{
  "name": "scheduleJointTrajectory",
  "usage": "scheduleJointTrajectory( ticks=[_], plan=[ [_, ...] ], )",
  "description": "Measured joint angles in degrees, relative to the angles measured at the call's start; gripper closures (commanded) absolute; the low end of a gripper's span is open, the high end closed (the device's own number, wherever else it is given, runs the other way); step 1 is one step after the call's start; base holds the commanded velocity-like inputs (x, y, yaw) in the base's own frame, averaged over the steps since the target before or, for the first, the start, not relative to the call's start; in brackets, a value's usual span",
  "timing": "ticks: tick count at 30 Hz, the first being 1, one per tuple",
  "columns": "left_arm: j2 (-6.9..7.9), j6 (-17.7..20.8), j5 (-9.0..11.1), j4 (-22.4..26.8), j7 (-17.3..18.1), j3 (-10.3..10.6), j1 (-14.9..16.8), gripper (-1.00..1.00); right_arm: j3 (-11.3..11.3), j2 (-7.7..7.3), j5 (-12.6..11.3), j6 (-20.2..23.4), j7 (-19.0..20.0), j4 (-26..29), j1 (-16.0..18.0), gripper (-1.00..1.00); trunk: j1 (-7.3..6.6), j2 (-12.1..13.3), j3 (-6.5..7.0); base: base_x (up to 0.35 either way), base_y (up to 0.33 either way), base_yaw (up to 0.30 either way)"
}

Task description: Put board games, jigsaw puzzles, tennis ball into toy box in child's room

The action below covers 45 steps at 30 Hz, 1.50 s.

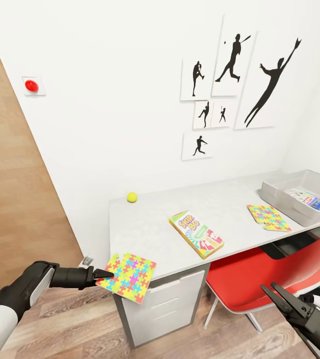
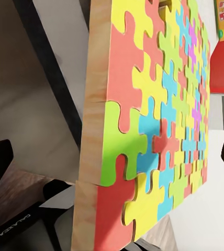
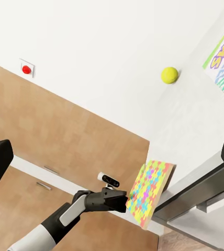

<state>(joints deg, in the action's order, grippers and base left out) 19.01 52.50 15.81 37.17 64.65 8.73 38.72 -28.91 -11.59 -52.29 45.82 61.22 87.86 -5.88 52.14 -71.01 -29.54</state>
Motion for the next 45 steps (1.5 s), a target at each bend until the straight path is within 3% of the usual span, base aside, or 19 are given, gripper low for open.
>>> scheduleJointTrajectory(
  ticks=[1, 11, 21, 28, 37, 45],
  plan=[
    [0.0, 0.0, 0.0, 0.0, 0.0, 0.0, 0.0, 1.0, 0.0, 0.0, 0.0, 0.0, 0.0, 0.0, 0.0, -1.0, 0.0, 0.0, 0.0, 0.0, 0.0, 0.0],
    [0.08, 0.6, 0.6, 0.0, 0.1, -0.2, 0.1, 1.0, 0.0, 0.0, 0.0, 0.0, 0.0, 0.0, 0.0, -1.0, 0.0, 0.0, 0.0, 0.0, 0.0, 0.0],
    [0.28, 0.8, 1.1, 0.0, 1.1, -0.3, 0.5, 1.0, 0.0, 0.0, 0.1, 0.0, 0.0, 0.0, 0.0, -1.0, -2.19, 4.0, 1.79, 0.0, 0.0, 0.0],
    [0.53, 0.2, 0.4, 2.0, 7.6, 0.3, 0.5, 1.0, 0.1, 0.08, 0.1, 0.0, 0.0, 0.0, 0.0, -1.0, -3.73, 6.8, 3.05, 0.0, 0.0, 0.0],
    [0.96, 0.1, 0.1, 4.9, 12.3, 0.4, 0.4, 1.0, 0.1, 0.09, 0.1, -0.1, -0.1, -0.1, 0.0, -1.0, -5.71, 10.4, 4.67, 0.0, 0.0, 0.0],
    [3.31, 0.7, 0.1, 10.1, 21.4, 0.1, 0.4, 1.0, 0.3, 0.07, 0.5, -0.2, -0.2, 0.0, 0.2, -1.0, -7.47, 13.6, 6.11, 0.0, 0.0, 0.0]
  ],
)
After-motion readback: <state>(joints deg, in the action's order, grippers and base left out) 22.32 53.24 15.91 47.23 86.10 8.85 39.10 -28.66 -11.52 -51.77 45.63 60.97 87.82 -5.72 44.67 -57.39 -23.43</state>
